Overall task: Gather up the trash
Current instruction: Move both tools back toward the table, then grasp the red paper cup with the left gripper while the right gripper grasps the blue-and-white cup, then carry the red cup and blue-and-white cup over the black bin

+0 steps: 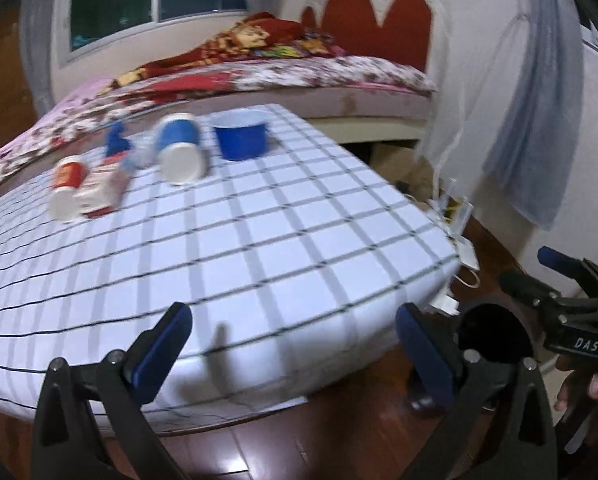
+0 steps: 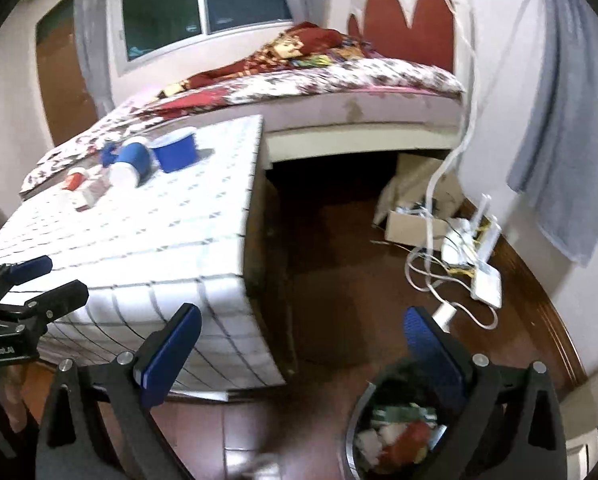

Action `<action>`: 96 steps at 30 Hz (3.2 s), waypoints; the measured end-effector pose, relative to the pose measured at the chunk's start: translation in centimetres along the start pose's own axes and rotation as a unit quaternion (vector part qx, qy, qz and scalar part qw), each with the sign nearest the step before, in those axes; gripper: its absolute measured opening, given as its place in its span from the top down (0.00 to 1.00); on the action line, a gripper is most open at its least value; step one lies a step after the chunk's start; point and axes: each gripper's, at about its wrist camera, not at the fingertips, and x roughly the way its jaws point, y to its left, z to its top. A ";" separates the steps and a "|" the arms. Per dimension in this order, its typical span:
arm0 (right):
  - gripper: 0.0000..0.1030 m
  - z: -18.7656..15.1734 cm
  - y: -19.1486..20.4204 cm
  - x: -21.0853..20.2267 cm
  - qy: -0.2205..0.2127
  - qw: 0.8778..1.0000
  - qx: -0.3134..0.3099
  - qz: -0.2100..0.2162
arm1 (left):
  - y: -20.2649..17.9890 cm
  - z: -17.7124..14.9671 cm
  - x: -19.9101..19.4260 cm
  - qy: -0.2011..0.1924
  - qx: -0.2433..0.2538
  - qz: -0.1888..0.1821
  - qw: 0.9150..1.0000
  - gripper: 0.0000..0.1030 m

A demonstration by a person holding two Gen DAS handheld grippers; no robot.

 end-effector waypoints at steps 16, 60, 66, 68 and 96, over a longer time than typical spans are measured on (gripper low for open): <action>0.01 7.9 15.5 5.4 -0.004 0.994 -0.094 0.048 | 17.4 1.7 -0.5 -0.024 -0.099 0.153 0.983 0.01; 0.46 14.9 26.0 18.5 0.050 0.984 -0.123 0.120 | 26.3 7.1 6.6 0.001 -0.143 0.081 0.986 0.41; 0.46 13.6 24.1 14.5 0.025 0.986 -0.112 0.122 | 23.1 5.8 3.5 -0.019 -0.124 0.081 0.989 0.41; 0.46 12.9 23.2 13.0 0.018 0.987 -0.106 0.122 | 21.9 5.6 2.4 -0.027 -0.114 0.081 0.990 0.41; 0.46 3.7 7.5 -0.2 -0.044 0.997 -0.029 0.053 | 4.7 2.3 -1.7 -0.053 -0.015 -0.001 0.998 0.41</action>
